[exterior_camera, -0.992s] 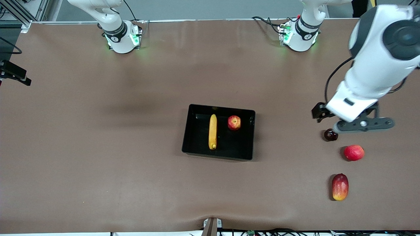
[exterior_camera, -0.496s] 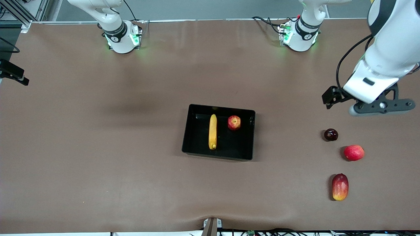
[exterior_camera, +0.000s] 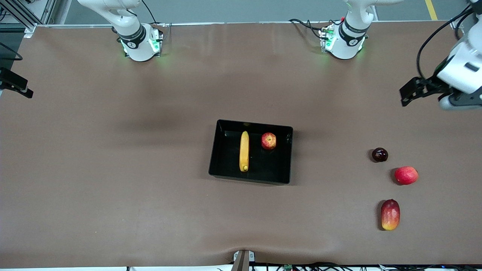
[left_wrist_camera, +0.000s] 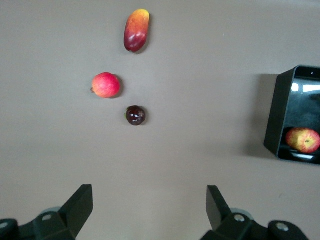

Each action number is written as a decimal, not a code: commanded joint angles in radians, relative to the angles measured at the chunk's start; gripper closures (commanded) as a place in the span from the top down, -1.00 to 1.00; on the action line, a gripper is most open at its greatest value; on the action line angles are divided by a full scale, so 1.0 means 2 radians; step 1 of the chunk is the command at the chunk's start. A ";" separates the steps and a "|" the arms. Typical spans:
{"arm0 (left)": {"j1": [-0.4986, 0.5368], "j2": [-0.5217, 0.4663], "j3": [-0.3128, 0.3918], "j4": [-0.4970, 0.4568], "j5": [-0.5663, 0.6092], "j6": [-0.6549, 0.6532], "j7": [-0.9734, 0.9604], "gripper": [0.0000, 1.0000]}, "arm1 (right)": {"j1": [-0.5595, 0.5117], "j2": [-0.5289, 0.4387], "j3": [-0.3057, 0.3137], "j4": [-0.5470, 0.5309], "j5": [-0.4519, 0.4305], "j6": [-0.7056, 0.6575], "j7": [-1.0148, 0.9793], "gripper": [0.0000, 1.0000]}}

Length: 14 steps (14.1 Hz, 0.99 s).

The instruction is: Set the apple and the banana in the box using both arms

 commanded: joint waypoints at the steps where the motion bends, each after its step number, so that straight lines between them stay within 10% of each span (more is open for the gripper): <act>1: -0.007 -0.045 0.011 -0.047 -0.008 0.006 0.012 1.00 | -0.003 -0.008 0.005 -0.001 -0.008 -0.003 0.003 1.00; 14: -0.004 -0.073 0.026 -0.067 -0.008 0.003 0.024 1.00 | -0.004 -0.008 0.005 -0.001 -0.007 -0.012 0.003 1.00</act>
